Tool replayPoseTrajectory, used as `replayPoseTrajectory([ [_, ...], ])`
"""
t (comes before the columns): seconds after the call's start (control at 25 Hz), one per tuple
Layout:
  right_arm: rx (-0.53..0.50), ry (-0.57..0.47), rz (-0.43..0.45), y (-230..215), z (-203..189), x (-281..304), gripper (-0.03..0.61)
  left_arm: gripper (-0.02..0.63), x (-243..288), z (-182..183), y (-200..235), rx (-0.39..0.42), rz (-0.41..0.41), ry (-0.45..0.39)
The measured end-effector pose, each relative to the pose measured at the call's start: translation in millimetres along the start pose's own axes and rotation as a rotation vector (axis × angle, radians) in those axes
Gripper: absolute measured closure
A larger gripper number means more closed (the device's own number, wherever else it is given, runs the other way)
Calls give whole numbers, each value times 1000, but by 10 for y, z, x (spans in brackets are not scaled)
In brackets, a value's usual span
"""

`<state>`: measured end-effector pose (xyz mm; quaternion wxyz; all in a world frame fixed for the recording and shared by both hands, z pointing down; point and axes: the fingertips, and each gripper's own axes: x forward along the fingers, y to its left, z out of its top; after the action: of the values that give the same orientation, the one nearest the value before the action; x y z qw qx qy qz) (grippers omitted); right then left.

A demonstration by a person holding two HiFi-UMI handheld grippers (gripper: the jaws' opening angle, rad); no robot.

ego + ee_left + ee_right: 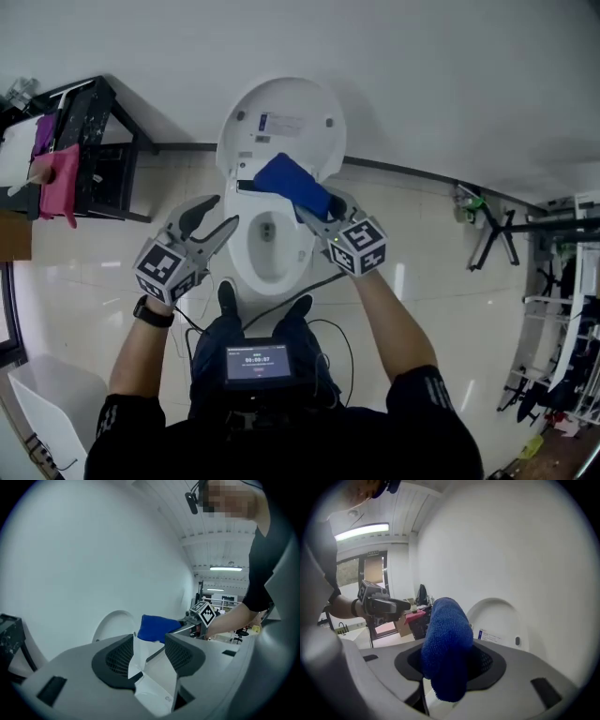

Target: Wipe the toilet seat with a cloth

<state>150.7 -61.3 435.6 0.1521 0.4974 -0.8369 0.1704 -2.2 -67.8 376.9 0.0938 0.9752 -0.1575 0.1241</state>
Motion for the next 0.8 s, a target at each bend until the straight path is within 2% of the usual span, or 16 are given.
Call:
replayPoseTrajectory([
  [0.12,-4,-55,-39,37,254,-334,379,406,-36,184,-23,35,6,-16],
  [0.36,16,-163,-97,151,540,-877,379,405,-130,574,-184,45,23,-56],
  [0.56,20,-214,-113,212,694,-1176,379,406,-261,605,-135,45,64,-74],
  [0.8,106,-284,-76,223,799,-1425,379,407,-308,627,-189,26,80,-84],
])
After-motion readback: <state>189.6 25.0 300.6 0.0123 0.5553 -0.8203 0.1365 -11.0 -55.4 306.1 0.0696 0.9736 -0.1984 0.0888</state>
